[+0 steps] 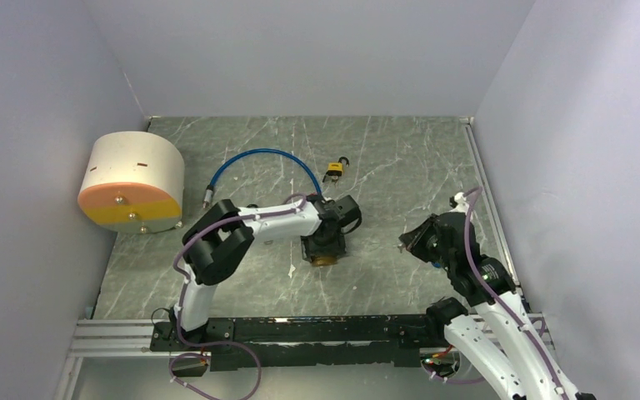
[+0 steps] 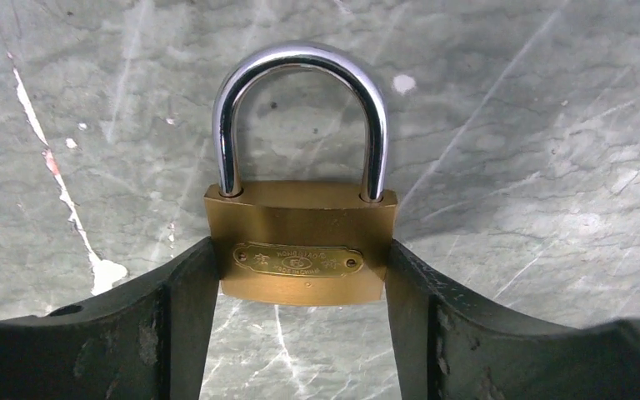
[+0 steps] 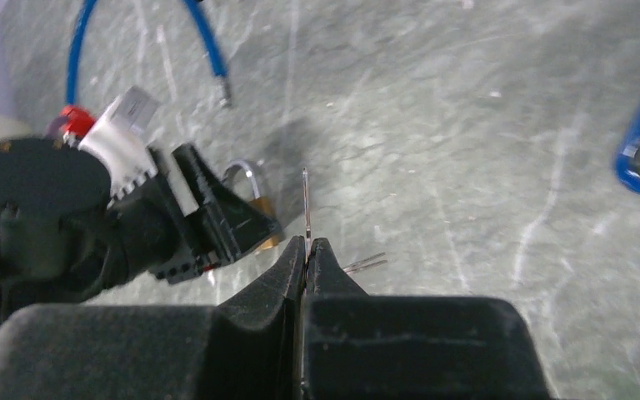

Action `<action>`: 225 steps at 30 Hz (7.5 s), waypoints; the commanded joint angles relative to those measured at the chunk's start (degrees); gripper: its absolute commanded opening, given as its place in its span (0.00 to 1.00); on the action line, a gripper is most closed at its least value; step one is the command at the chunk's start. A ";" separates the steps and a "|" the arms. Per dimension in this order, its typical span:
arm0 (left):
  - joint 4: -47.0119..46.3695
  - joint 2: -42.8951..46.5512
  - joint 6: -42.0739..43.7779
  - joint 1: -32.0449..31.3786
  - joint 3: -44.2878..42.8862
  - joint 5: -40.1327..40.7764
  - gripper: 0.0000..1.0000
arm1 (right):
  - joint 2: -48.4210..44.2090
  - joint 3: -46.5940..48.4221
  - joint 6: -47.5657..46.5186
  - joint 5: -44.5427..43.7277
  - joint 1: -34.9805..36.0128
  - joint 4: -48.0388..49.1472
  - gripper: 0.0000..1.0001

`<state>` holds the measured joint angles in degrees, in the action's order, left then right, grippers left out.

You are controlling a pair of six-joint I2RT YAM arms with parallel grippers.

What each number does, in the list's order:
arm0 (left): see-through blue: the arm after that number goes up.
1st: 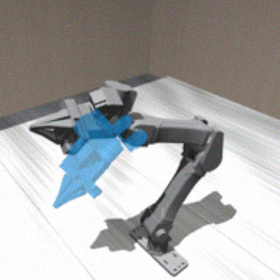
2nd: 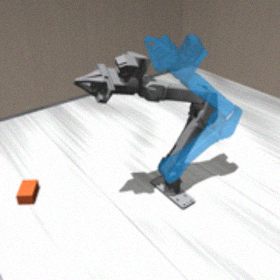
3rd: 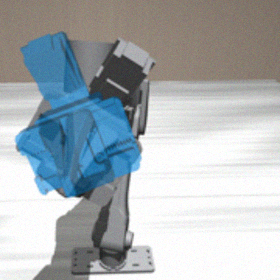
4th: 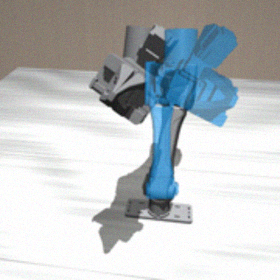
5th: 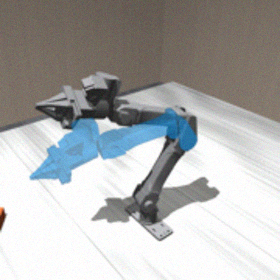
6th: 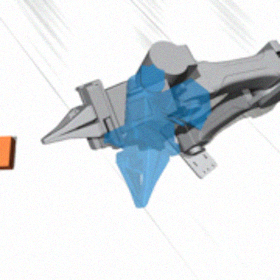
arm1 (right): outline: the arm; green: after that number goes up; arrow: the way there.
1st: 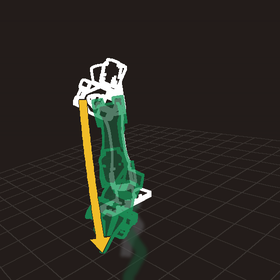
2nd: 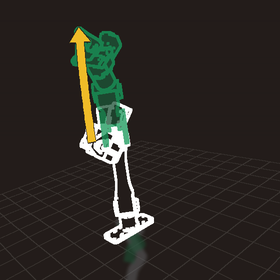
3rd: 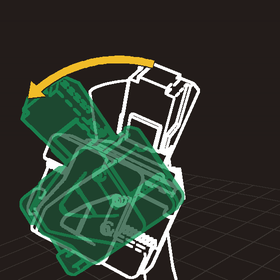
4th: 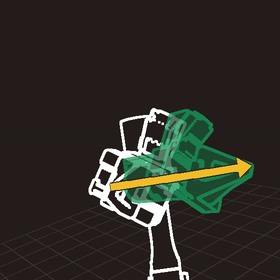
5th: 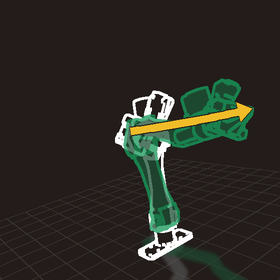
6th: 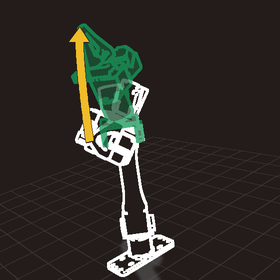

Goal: Unlock with the key
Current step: Pick up the lock from the center of the board, then unlock the lock.

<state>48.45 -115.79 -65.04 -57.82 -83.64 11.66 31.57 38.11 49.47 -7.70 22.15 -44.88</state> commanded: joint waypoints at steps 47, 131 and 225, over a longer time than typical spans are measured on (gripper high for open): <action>-22.98 19.79 -12.11 21.29 12.06 -40.34 0.18 | 47.28 14.69 -13.87 34.59 9.90 23.68 0.00; -27.65 22.06 -4.49 18.58 11.18 -37.96 0.03 | 56.75 23.84 -1.22 37.31 7.18 21.94 0.00; -86.03 42.25 5.62 20.33 24.66 -67.40 0.03 | 22.86 9.90 0.03 49.95 -4.86 60.52 0.64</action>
<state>-16.60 -71.99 -48.60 -37.58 -54.04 -41.89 54.48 44.62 48.05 33.52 17.37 2.48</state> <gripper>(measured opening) 0.682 0.635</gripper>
